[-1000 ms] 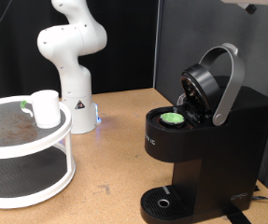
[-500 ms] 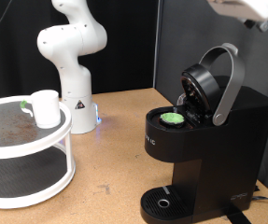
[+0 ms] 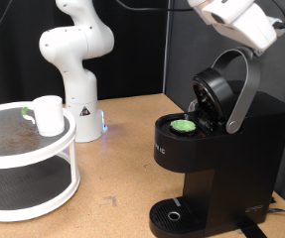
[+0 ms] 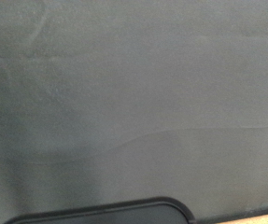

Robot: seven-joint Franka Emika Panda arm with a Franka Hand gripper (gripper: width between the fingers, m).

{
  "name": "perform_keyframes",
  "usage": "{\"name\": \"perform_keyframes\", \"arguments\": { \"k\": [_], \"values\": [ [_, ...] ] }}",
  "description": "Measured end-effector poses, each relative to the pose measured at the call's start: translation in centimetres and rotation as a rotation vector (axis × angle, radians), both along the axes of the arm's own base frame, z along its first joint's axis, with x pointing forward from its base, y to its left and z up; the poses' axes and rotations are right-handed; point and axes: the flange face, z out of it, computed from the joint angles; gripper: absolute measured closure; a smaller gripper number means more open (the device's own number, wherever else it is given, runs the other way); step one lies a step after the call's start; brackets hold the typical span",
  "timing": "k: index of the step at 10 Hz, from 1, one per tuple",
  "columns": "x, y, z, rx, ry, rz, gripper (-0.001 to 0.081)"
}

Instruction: Make a cup of coffee with the keurig machine

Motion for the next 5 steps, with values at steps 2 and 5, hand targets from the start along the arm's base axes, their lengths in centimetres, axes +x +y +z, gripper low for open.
{"name": "perform_keyframes", "arguments": {
  "k": [2, 5],
  "values": [
    [0.3, -1.2, 0.1, 0.021, -0.023, -0.001, 0.0801],
    [0.6, -3.3, 0.5, 0.038, -0.013, -0.015, 0.0805]
  ]
}}
